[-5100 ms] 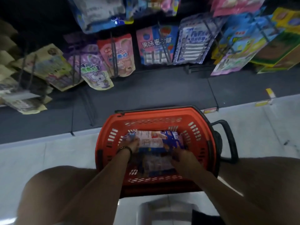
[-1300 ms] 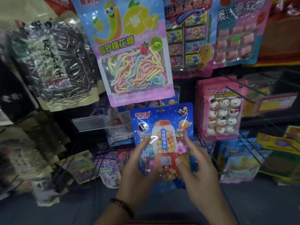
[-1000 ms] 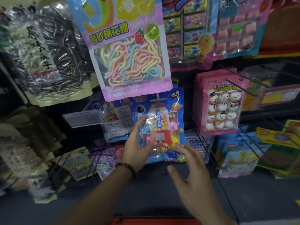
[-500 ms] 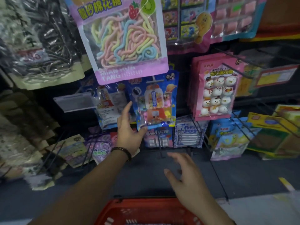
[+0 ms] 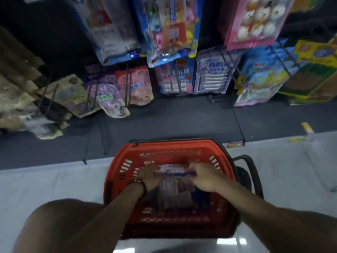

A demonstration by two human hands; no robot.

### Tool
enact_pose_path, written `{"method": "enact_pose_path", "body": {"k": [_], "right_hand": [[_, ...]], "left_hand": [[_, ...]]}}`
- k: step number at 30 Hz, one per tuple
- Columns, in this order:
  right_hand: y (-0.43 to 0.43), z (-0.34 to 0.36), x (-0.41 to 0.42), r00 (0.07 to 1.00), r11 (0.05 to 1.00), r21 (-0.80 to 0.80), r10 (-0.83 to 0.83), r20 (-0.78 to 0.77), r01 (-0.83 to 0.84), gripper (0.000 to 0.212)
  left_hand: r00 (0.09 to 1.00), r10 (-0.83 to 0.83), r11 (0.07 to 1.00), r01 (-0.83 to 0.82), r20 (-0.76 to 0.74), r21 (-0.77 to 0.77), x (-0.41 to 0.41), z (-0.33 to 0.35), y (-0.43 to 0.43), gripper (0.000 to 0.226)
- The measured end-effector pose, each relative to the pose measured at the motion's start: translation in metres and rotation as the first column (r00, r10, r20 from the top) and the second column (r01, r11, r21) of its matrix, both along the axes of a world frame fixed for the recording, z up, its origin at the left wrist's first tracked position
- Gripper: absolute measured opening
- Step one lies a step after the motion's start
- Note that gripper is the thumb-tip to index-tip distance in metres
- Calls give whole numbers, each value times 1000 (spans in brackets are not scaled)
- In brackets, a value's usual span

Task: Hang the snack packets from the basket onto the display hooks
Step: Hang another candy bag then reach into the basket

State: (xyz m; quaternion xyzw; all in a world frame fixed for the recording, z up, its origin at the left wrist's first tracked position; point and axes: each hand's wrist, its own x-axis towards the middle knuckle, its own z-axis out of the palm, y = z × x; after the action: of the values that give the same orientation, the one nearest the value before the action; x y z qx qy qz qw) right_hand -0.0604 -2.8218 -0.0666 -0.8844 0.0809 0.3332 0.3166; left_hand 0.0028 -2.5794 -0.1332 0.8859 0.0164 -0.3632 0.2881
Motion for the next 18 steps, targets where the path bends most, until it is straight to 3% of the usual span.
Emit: {"method": "enact_pose_path", "body": {"k": [1,3,8,15,18], "right_hand": [[2,-6,-4,999,999,-7,33,-30,-33,25],[3,-13,-8,991,993,-3,113,-75,-114,23],[-8,-26,-9,974,981,16,192,-119,-191,41],[-11,-39,4,918,944,-79,287,-272,-319,49],[-11,-48,7,915,943,-83,287,-283,-321,55]], "left_hand": [[994,32,999,-29,-106,30,-6,-17,4,77],[988,6,988,18,-156,152,-17,-47,8,72],[954,-295,878,295,-61,376,-16,-41,-4,100],[851,-443,817,512,-281,265,8,-74,-32,93],[781,-529,686,624,-332,376,11,-75,-34,95]]}}
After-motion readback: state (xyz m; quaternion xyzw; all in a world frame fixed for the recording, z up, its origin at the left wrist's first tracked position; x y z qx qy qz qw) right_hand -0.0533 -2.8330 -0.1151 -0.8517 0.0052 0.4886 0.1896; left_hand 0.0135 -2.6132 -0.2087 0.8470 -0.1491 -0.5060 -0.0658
